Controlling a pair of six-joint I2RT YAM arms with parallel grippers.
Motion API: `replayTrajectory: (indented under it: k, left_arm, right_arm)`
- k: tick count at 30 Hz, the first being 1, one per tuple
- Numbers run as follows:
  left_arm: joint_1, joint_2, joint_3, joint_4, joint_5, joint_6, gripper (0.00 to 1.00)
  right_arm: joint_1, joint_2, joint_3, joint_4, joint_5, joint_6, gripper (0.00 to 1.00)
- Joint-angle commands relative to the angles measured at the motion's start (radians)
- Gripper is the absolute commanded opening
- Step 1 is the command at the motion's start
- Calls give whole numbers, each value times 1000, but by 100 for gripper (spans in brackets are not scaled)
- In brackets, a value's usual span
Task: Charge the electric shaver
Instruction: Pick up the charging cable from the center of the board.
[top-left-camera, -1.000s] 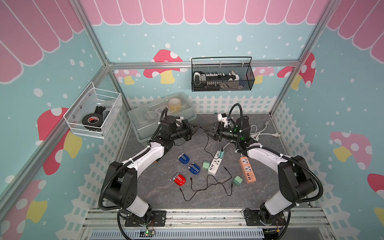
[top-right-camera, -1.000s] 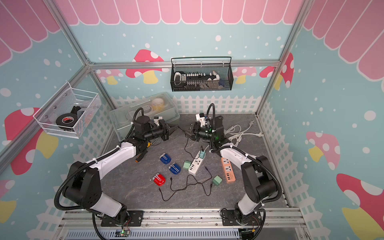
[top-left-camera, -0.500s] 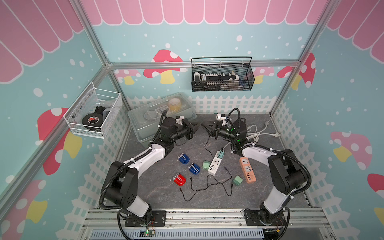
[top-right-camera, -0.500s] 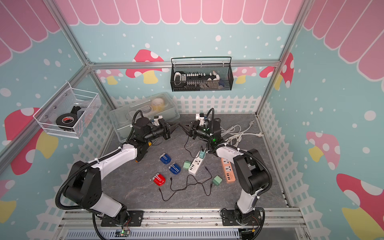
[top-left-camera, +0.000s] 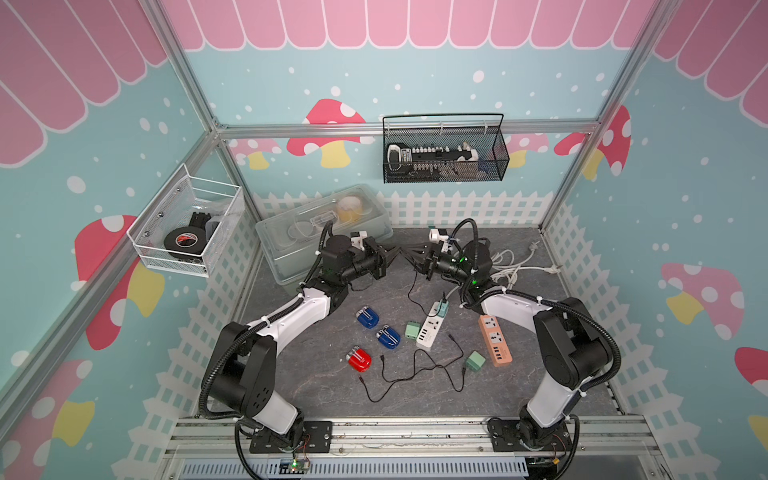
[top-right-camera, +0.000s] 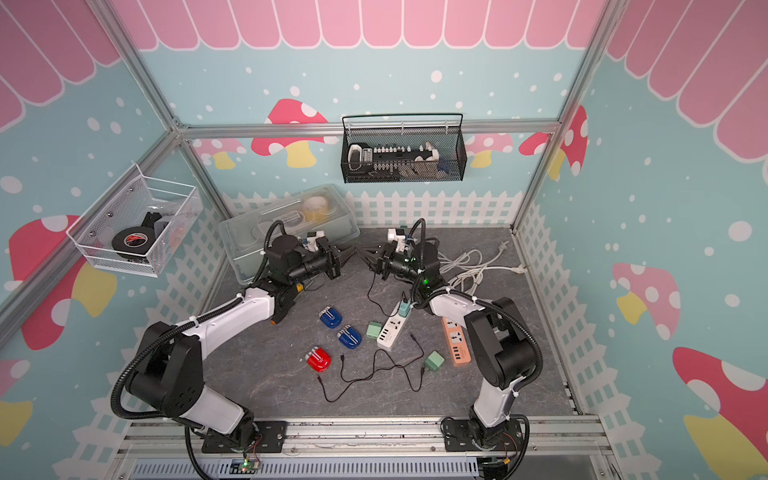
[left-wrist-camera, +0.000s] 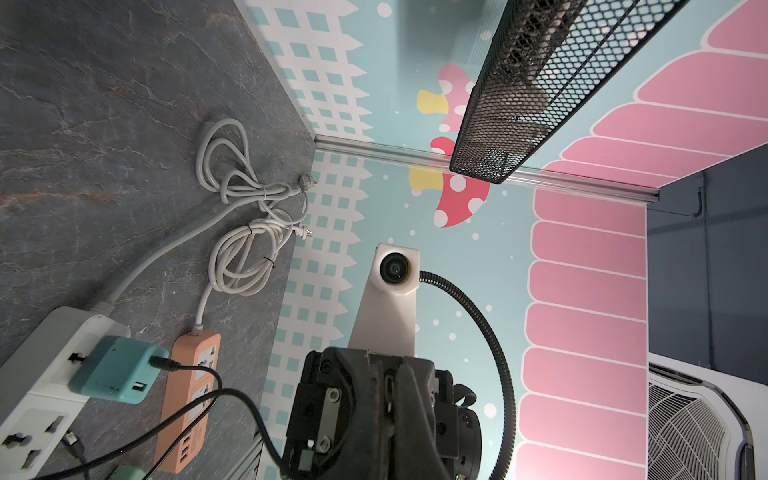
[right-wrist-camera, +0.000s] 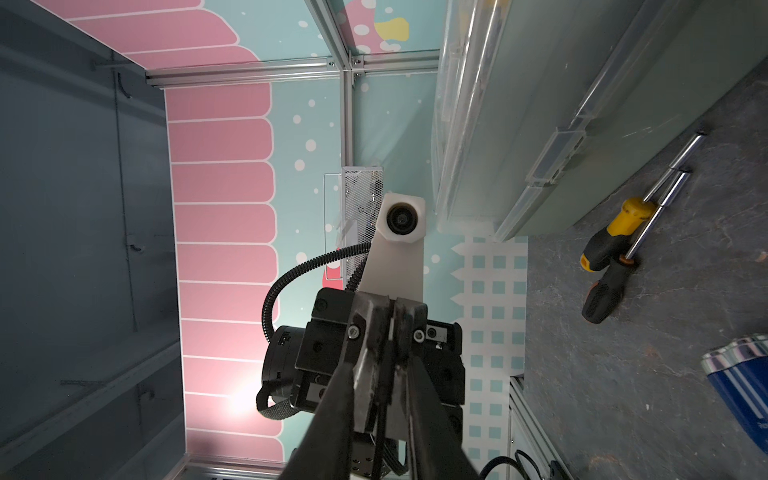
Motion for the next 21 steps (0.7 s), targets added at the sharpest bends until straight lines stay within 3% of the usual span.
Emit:
replayTrajectory:
  k: [1, 7, 10, 13, 16, 21]
  left_arm:
    - [-7, 7, 2, 4, -3, 12, 0]
    - [-9, 5, -1, 5, 3, 15, 0]
    - [-8, 0, 3, -6, 18, 24, 0]
    - [4, -8, 25, -93, 52, 75, 0]
    - [34, -25, 52, -228, 83, 155, 15]
    - [59, -20, 107, -373, 123, 254, 20]
  right_arm:
    - [9, -2, -1, 28, 1, 14, 14]
    - [9, 4, -2, 2, 0, 10, 10]
    - [8, 5, 2, -27, -4, 1, 2]
    - [5, 1, 12, -87, -24, -19, 0]
    - [0, -4, 21, -130, -55, -31, 0]
    - [-4, 6, 45, -129, -92, -19, 0]
